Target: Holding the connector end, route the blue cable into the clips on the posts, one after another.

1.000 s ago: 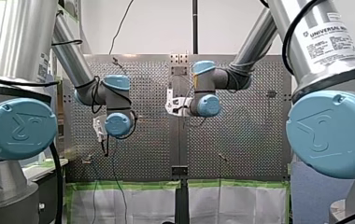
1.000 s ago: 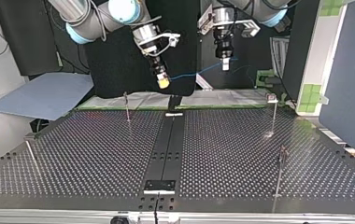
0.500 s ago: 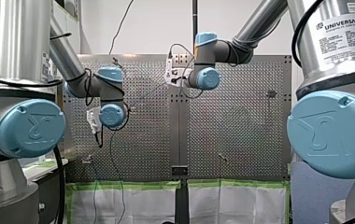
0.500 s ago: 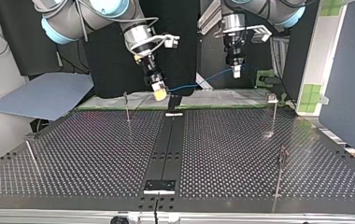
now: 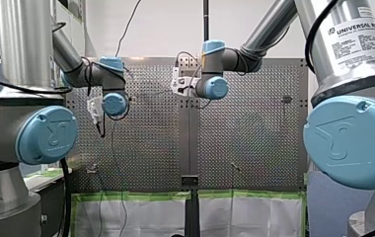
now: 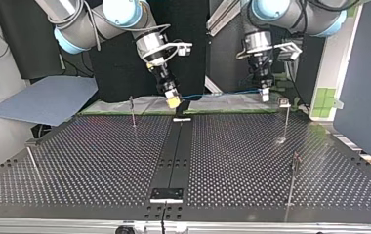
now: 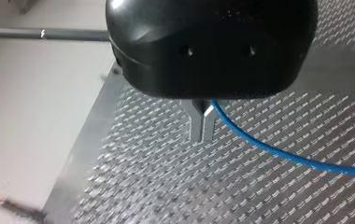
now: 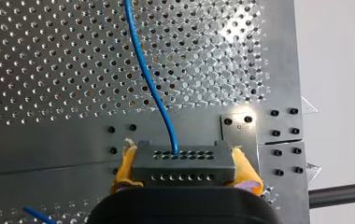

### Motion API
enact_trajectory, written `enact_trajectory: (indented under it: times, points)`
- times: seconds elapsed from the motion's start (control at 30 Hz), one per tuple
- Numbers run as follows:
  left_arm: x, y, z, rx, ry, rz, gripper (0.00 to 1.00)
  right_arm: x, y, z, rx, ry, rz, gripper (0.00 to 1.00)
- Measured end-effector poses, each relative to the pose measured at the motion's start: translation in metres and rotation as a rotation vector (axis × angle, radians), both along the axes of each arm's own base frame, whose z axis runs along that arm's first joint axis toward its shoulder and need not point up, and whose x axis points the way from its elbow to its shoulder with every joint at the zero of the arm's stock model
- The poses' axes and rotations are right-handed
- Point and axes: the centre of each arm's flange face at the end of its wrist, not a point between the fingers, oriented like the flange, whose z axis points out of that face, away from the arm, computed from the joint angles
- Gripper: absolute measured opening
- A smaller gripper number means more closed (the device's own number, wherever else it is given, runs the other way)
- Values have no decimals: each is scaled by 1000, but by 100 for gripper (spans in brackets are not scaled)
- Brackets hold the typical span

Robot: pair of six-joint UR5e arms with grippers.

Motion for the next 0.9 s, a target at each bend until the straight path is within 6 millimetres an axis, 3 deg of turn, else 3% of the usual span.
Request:
enact_trajectory:
  times: [0.27, 0.9]
  points:
    - [24, 25, 40, -35, -43, 76, 0, 17, 0, 22, -14, -34, 33, 0]
    - [35, 38, 65, -28, 35, 102, 0, 58, -17, 28, -7, -37, 74, 0]
